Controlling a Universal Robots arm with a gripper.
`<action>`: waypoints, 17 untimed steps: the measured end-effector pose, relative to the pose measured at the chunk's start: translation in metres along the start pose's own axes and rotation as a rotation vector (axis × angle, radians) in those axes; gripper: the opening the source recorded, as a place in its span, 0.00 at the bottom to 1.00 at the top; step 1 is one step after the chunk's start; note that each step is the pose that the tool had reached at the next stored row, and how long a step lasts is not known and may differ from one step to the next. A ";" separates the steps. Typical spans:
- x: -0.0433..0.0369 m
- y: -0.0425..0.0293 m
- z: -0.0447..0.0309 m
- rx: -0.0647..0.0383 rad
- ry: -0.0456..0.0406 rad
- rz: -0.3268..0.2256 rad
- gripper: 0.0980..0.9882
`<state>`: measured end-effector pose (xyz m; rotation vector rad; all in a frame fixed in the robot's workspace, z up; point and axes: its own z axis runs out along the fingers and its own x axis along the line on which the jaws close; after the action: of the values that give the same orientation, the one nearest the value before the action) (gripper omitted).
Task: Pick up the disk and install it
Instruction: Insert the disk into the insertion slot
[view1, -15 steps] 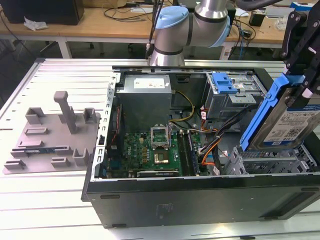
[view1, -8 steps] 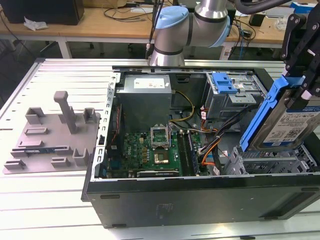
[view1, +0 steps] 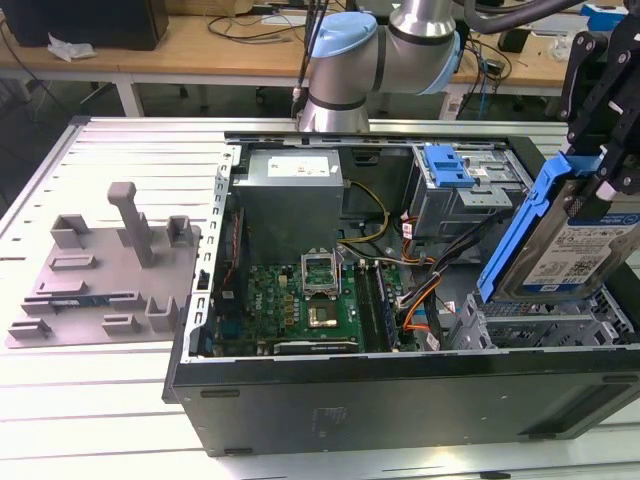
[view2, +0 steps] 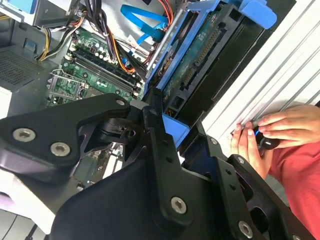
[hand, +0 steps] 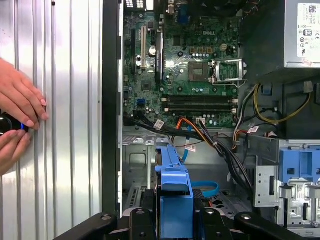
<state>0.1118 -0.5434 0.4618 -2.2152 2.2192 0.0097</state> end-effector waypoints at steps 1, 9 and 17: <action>0.0003 0.0000 0.0003 0.000 -0.0003 0.001 0.30; 0.0024 -0.0006 0.0029 0.000 -0.0005 0.012 0.30; 0.0030 -0.0009 0.0067 0.000 -0.0005 0.017 0.30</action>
<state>0.1128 -0.5463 0.4550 -2.1960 2.2376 0.0102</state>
